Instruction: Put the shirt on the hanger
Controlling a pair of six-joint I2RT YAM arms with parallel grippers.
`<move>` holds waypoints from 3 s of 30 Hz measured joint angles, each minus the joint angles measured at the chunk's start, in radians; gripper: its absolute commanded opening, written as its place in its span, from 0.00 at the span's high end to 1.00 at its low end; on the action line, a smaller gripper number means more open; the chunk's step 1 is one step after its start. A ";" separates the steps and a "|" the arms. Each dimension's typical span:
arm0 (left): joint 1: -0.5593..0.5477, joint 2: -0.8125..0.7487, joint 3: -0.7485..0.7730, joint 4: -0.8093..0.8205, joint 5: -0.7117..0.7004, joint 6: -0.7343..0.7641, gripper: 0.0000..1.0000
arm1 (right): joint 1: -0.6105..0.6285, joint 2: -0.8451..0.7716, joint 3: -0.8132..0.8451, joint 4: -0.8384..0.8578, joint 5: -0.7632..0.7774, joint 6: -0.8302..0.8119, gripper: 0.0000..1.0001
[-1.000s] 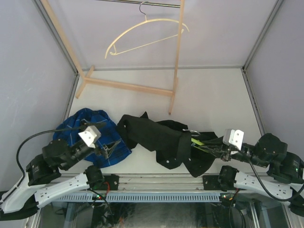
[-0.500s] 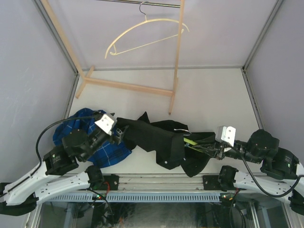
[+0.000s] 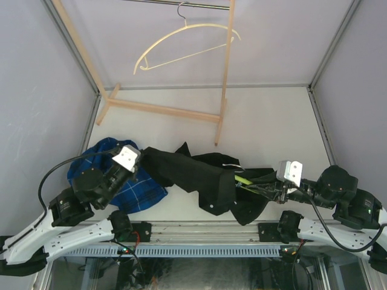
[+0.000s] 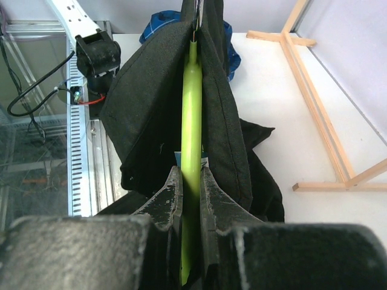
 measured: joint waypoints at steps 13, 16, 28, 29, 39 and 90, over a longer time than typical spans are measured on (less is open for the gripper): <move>0.027 0.053 -0.001 -0.093 -0.181 -0.077 1.00 | 0.000 -0.016 0.000 0.000 0.013 0.000 1.00; 0.042 0.072 -0.001 -0.113 -0.194 -0.097 1.00 | 0.000 -0.016 0.000 -0.001 0.015 0.000 1.00; 0.085 -0.003 0.014 -0.159 0.050 -0.035 0.25 | 0.000 0.014 0.000 -0.008 0.012 0.000 1.00; 0.085 -0.013 0.022 -0.159 0.098 -0.020 0.25 | 0.000 0.026 0.000 -0.008 0.009 0.000 1.00; 0.085 -0.020 0.127 -0.108 0.563 0.085 0.26 | 0.000 0.119 0.000 0.013 -0.069 0.000 1.00; 0.084 0.297 0.139 -0.158 0.921 0.207 1.00 | -0.007 0.378 0.019 0.452 -0.117 0.258 0.84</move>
